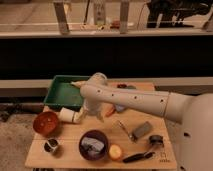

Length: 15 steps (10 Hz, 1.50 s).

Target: Place towel in table surface

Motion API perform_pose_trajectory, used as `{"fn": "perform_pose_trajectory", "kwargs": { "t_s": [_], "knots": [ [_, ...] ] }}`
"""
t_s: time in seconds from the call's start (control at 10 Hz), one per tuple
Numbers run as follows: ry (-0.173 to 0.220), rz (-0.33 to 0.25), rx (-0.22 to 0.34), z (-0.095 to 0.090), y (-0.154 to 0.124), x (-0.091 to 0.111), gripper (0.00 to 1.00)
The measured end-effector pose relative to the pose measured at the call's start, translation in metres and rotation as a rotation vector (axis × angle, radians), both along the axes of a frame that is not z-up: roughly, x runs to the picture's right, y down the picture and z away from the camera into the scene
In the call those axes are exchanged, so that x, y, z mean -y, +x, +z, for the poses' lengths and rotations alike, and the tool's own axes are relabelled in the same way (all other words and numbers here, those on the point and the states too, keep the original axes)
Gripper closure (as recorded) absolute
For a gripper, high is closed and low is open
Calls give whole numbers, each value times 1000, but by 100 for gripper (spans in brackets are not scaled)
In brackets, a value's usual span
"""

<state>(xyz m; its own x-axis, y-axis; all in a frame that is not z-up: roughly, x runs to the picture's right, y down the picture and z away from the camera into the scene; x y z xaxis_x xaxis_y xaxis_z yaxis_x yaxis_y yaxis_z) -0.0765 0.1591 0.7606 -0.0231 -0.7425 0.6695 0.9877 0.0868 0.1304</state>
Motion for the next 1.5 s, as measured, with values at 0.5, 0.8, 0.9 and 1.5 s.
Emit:
{"fn": "perform_pose_trajectory", "kwargs": {
  "t_s": [0.5, 0.8, 0.9, 1.5],
  "knots": [
    [-22, -72, 89, -23, 4, -29, 20],
    [-34, -122, 121, -24, 3, -47, 29],
    [-36, -140, 124, -22, 2, -55, 36],
    [-50, -187, 107, -18, 6, -93, 42]
  ]
}}
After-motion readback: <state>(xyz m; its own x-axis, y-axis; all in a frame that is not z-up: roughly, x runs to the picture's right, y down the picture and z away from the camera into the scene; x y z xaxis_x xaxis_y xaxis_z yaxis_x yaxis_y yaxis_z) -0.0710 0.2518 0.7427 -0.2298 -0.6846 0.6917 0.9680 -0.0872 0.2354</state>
